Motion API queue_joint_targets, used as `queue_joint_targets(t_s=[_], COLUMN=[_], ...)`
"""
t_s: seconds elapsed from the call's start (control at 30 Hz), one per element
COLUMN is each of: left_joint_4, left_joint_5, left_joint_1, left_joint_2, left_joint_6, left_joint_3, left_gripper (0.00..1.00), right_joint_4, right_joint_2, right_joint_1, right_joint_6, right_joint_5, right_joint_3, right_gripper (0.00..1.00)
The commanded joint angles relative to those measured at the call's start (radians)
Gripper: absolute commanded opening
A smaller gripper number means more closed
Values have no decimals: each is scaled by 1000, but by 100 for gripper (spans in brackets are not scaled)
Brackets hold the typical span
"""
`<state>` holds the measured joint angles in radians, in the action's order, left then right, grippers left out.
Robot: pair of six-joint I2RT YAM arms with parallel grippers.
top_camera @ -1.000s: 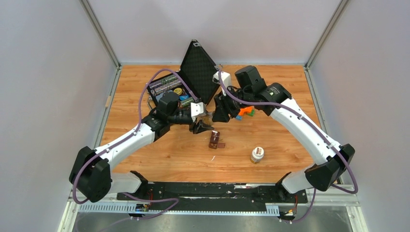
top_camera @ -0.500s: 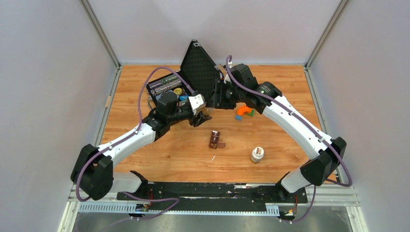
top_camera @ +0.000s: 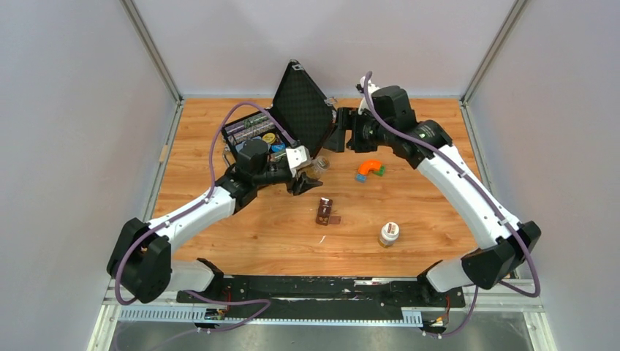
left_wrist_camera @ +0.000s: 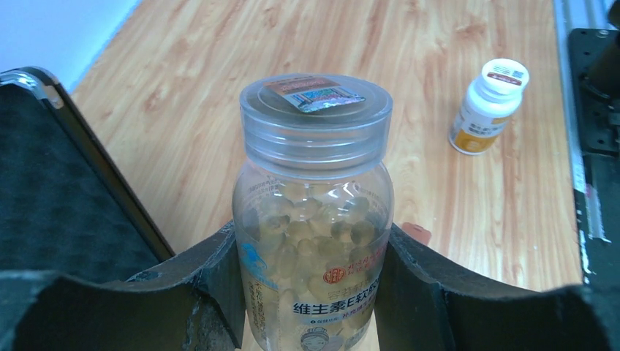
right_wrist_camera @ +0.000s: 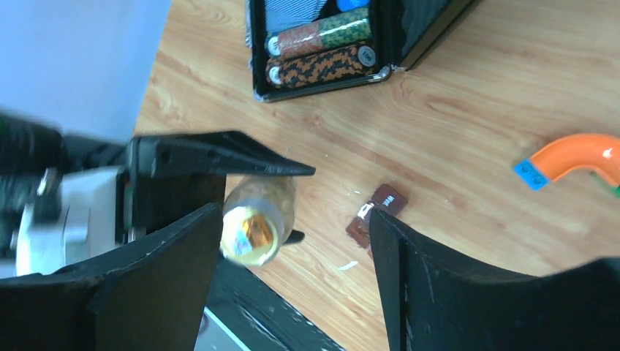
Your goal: Sort the pills into containers
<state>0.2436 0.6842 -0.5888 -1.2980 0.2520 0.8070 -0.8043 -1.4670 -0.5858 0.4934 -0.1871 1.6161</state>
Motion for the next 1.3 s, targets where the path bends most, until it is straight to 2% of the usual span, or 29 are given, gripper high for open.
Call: queue_joint_targets(t_s=[0.0, 0.17, 0.33, 0.43, 0.63, 0.73, 0.93, 1.03, 1.17, 1.27], left_joint_4=[-71, -197, -330, -348, -348, -325, -145, -66, -2, 27], left_joint_5=[158, 260, 366, 406, 417, 402, 241, 113, 3, -72], left_joint_1=[17, 23, 25, 24, 24, 23, 24, 24, 23, 23], left_joint_2=[-6, -23, -51, -66, -83, -82, -60, -41, -14, 6], left_joint_6=[54, 124, 178, 180, 173, 159, 38, -16, -51, -59], left_joint_3=[80, 140, 210, 229, 252, 251, 199, 163, 120, 93], left_gripper=[0, 0, 1, 1, 1, 0, 0, 0, 0, 0], right_joint_4=[-8, -61, -146, -156, -132, -114, -50, -7, 7, 5], right_joint_2=[98, 109, 50, 22, -12, -19, -23, -27, -31, -27], right_joint_1=[1, -1, -28, -42, -53, -57, -93, -137, -167, -167], right_joint_6=[-335, -476, -559, -573, -530, -500, -309, -173, 122, 315], right_joint_5=[-229, -425, -400, -363, -281, -247, -123, -3, 288, 381], right_joint_3=[-32, -37, 21, 38, 57, 53, 28, 27, 26, 16], right_gripper=[75, 76, 72, 62, 33, 24, 0, 0, 0, 0])
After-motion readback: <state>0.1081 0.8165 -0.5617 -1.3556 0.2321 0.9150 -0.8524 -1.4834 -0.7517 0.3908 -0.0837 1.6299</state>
